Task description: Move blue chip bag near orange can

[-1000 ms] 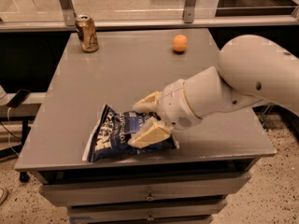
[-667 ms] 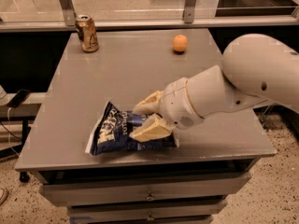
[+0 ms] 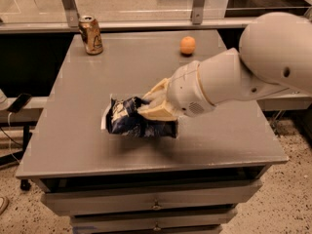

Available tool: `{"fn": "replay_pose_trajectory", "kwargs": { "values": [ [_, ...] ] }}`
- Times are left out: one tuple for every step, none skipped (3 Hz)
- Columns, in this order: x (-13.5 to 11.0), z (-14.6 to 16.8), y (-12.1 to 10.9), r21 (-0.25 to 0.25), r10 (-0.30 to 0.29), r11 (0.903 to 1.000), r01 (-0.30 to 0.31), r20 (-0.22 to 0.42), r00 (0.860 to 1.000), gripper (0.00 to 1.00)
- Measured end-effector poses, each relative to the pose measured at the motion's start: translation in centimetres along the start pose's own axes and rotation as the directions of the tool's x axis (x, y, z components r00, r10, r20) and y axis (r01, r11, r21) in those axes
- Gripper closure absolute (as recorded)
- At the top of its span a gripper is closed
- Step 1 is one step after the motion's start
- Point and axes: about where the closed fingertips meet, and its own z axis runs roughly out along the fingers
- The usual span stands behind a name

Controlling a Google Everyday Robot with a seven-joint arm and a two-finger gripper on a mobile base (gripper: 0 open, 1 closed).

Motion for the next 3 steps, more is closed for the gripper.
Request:
{"fn": "replay_pose_trajectory", "kwargs": {
  "values": [
    [-1.6,-2.8,-3.2,0.103,0.049,0.9934,-0.05,0.016,0.999,1.0],
    [-1.6,-7.8,-5.4,0.229,0.15,0.9617,-0.15,0.02,0.989,1.0],
    [-2.1,-7.4,-5.8,0.234,0.135,0.9625,-0.137,0.026,0.991,1.0]
  ]
}}
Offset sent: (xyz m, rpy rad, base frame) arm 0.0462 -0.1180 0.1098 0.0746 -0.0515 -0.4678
